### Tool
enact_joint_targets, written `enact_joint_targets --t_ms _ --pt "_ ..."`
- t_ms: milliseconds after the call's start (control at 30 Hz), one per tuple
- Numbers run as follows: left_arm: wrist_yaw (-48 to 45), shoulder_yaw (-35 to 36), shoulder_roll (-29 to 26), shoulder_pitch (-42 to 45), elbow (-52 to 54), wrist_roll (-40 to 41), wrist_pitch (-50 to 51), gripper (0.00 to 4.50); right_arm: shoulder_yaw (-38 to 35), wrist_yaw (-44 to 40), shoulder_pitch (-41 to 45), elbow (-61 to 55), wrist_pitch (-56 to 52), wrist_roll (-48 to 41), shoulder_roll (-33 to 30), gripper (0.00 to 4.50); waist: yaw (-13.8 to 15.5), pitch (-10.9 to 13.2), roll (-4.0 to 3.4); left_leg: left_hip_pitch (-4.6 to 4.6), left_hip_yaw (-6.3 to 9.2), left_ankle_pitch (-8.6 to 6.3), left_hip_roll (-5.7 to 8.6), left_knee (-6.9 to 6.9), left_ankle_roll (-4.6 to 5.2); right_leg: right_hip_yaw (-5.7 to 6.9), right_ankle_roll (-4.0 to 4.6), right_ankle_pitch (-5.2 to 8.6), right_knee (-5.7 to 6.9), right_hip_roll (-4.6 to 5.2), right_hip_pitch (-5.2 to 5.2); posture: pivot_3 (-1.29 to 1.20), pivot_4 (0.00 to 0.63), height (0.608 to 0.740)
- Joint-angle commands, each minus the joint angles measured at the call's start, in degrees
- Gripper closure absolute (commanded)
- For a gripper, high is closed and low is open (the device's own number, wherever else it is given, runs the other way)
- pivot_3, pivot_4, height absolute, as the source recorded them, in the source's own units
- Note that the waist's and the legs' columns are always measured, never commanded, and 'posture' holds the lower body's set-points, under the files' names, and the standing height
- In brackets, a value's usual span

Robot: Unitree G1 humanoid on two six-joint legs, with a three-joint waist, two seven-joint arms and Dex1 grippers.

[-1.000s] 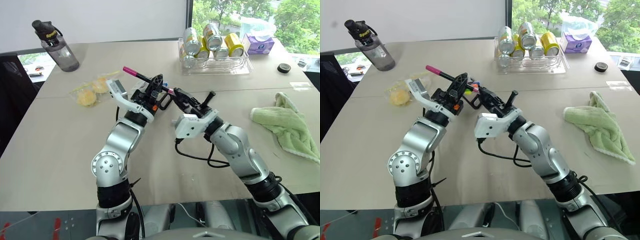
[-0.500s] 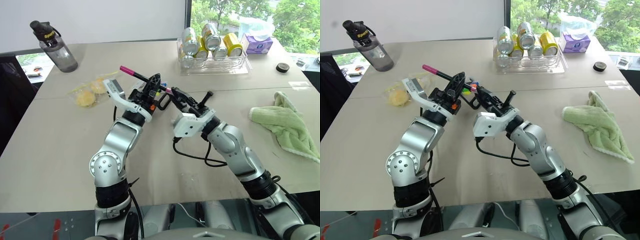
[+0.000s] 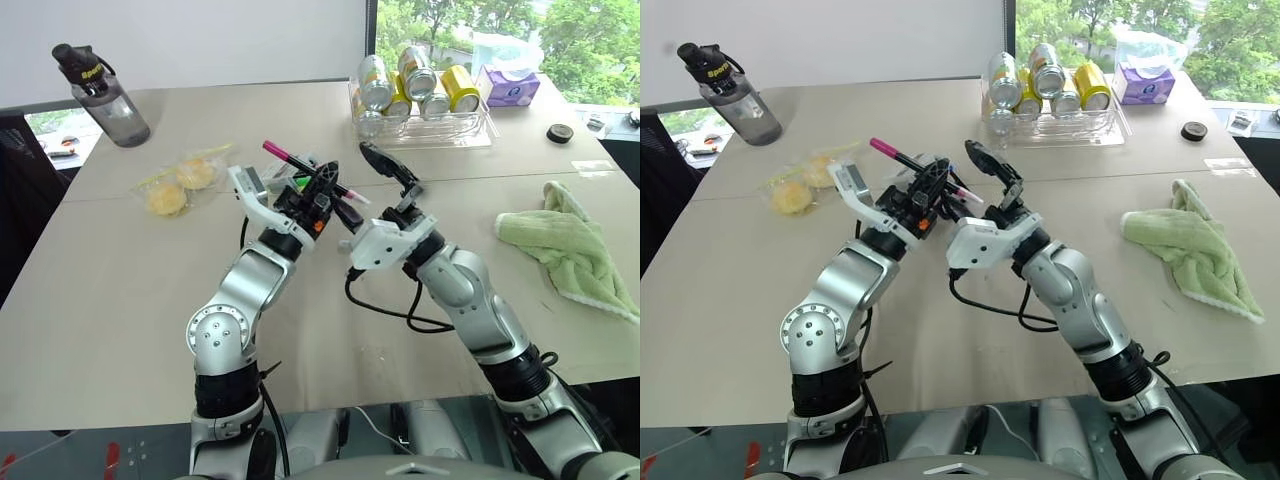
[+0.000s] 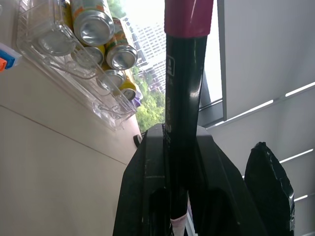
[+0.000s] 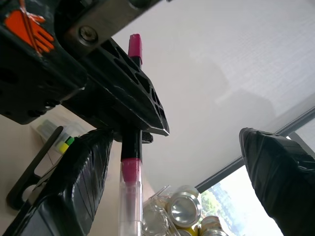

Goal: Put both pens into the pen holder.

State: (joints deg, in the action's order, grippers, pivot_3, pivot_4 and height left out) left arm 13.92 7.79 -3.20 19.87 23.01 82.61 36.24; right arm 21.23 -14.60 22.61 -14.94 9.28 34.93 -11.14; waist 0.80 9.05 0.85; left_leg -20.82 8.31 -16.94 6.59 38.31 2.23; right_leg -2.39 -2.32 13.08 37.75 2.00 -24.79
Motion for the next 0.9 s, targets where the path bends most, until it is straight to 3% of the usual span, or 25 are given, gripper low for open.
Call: enact_joint_targets --t_ms 33,167,300,533,700,900 --pt "-2.27 -5.72 0.14 0.74 1.19 -0.50 3.33 4.50 0.75 -2.04 -1.38 -5.85 1.32 -3.29 -0.20 0.05 0.01 0.00 0.00 0.00 0.00 0.00 0.00 0.00 0.00 0.00 0.00 0.00 0.00 0.00 0.00 0.00 0.150 0.740" --pt "-5.40 -5.92 -2.36 1.23 1.53 -5.23 3.05 4.50 -3.04 -7.11 -7.68 -10.74 -1.51 -10.74 -3.59 0.05 0.13 0.00 0.00 0.01 0.01 0.00 0.00 0.02 0.00 -0.01 0.00 0.00 0.00 0.01 0.03 0.00 0.150 0.740" --pt "-13.53 -9.66 -8.08 2.14 3.79 -18.95 0.23 4.50 -10.30 -15.47 -15.40 -17.18 -10.41 -26.27 -7.71 0.05 -0.07 0.01 -0.03 0.02 0.01 0.00 -0.02 -0.02 0.00 -0.11 0.00 0.00 0.01 -0.01 0.02 0.00 0.150 0.740" --pt "-17.40 -9.79 -9.10 3.11 2.13 -32.24 -5.52 4.50 -26.04 -22.48 -23.53 -24.30 -24.80 -48.97 -15.26 0.05 0.09 0.03 -0.05 0.03 0.05 -0.01 -0.03 0.00 0.01 -0.14 0.00 0.00 -0.03 0.01 0.09 0.00 0.150 0.740" --pt "-25.00 -19.04 -18.31 4.58 -0.82 -57.10 -16.37 4.50 -39.21 -26.18 -23.93 -22.29 -35.49 -68.70 -20.20 0.05 0.05 0.04 -0.08 0.03 0.03 -0.01 -0.04 -0.02 0.02 -0.16 0.00 0.00 -0.03 0.02 0.09 0.00 0.150 0.740" --pt "-26.76 -28.08 -27.08 7.72 -8.66 -87.59 -37.40 4.50 -44.69 -27.96 -18.09 -18.56 -41.94 -83.72 -24.30 0.05 0.26 0.07 -0.10 0.02 0.03 -0.02 -0.05 -0.09 0.03 -0.16 0.01 0.00 -0.06 0.03 0.09 0.00 0.150 0.740"
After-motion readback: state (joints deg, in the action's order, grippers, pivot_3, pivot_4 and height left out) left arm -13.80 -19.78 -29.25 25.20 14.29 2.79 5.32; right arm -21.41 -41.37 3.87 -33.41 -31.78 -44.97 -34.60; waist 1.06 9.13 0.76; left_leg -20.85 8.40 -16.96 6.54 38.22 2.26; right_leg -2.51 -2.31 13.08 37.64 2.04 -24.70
